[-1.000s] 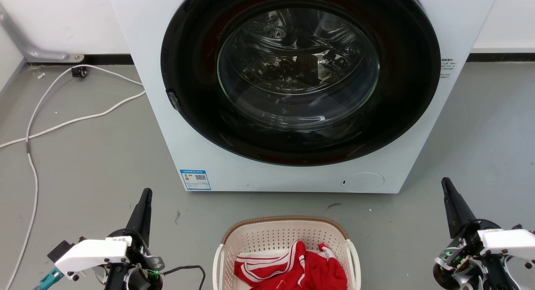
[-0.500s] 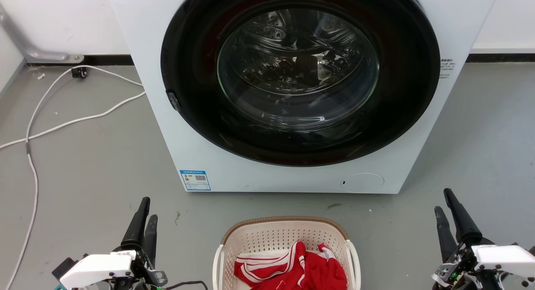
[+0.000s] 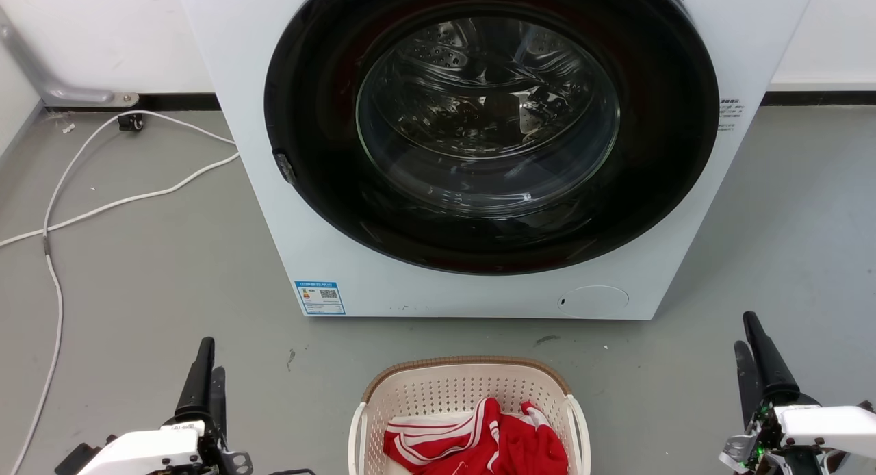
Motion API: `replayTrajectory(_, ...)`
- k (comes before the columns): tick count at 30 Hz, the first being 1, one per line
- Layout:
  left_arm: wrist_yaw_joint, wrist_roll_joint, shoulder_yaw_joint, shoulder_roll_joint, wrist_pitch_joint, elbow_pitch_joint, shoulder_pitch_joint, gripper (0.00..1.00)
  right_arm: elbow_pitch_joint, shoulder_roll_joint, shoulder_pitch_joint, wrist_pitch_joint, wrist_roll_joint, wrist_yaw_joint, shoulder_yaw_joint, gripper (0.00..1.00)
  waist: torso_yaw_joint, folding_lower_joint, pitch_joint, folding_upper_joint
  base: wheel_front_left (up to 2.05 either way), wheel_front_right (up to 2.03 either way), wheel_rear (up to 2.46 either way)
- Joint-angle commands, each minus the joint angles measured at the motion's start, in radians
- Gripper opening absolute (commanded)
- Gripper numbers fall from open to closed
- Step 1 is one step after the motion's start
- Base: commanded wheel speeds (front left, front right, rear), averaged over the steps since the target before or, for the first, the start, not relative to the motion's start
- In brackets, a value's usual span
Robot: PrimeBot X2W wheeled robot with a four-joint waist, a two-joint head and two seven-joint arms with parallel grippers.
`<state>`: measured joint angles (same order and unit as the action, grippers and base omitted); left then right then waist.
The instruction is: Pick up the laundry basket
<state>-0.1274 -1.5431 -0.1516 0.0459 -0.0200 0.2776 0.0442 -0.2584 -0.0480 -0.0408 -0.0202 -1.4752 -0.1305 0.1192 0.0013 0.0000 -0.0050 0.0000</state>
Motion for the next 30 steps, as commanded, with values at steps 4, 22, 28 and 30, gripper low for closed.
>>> replayTrajectory(4,0.001,0.036,-0.029,0.003,0.022,0.003,0.008,1.0,0.03,-0.004,-0.01,0.023,0.086,0.0,0.014,1.0,0.001,0.0,-0.001,0.0,0.0,0.0,0.0)
replayTrajectory(22,0.068,0.419,-0.089,0.004,0.097,-0.211,-0.012,1.0,0.251,-0.004,-0.016,0.097,0.652,0.0,-0.009,1.0,0.007,0.0,0.001,0.0,0.0,0.0,0.0)
replayTrajectory(28,0.089,0.604,0.006,0.004,0.116,-0.301,-0.047,1.0,0.292,-0.004,0.0,0.116,0.776,0.0,-0.036,1.0,0.01,0.0,0.001,0.0,0.0,0.0,0.0)
replayTrajectory(30,0.089,0.678,0.04,0.004,0.122,-0.324,-0.055,1.0,0.293,-0.004,0.009,0.122,0.818,0.0,-0.045,1.0,0.01,0.0,0.001,0.0,0.0,0.0,0.0)
